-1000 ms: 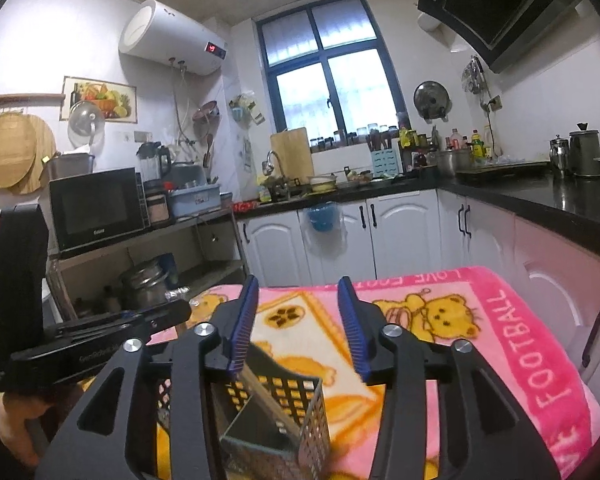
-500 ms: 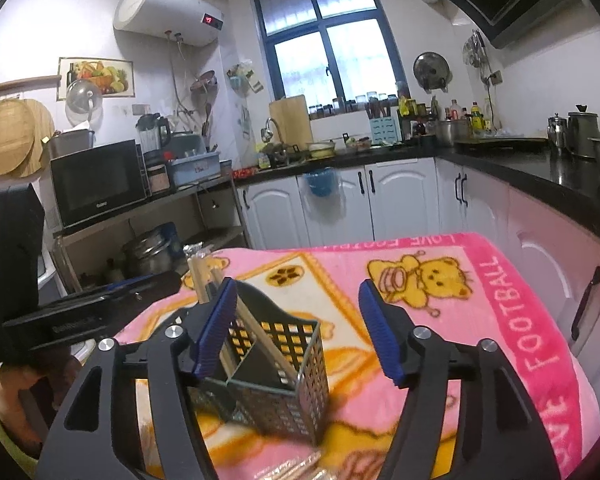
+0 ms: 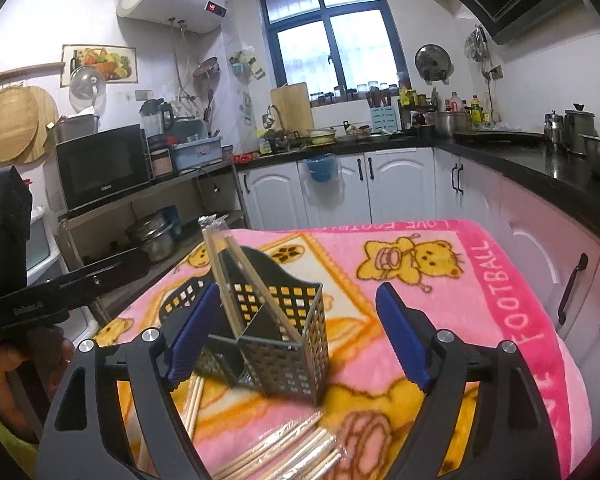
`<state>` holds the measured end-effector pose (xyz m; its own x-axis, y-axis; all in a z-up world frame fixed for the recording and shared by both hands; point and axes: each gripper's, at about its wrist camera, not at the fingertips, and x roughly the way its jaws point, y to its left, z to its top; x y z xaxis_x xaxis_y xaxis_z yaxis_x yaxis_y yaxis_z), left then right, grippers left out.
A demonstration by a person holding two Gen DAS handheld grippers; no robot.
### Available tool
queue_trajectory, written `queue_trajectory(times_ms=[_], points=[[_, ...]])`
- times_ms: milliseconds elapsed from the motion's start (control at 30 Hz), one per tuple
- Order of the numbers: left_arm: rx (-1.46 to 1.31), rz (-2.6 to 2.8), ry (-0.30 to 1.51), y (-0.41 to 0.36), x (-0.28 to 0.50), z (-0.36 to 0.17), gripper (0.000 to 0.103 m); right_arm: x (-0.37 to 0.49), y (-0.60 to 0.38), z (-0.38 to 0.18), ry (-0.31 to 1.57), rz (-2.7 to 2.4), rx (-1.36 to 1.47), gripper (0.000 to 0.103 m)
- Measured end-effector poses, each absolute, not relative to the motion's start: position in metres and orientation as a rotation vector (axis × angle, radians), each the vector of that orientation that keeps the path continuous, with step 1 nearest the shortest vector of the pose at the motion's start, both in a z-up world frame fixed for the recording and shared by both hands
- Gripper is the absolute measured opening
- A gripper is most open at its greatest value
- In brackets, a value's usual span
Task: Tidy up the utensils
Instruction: 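Lower both chopstick pairs into the caddy and open both tools, then reach down and grasp another wrapped chopstick pair with each tool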
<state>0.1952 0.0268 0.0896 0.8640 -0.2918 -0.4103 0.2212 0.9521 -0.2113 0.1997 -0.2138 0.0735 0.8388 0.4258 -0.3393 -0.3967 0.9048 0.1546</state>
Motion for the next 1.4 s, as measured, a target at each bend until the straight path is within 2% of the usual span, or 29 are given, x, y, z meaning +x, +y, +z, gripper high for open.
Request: queue_trajectory(times_ms=[1133, 1233, 1400], points=[[-0.156, -0.226, 0.637, 0.038, 0.165, 0.014, 0.092, 0.172, -0.235, 0.008, 0.577, 0.417, 0.006, 0.079], [-0.158, -0.237, 0.662, 0.037, 0.165, 0.006, 0.092, 0.172, -0.236, 0.002, 0.603, 0.425, 0.006, 0.074], [-0.157, -0.265, 0.71, 0.03, 0.169, -0.007, 0.092, 0.175, -0.24, -0.01, 0.656, 0.425, -0.001, 0.06]])
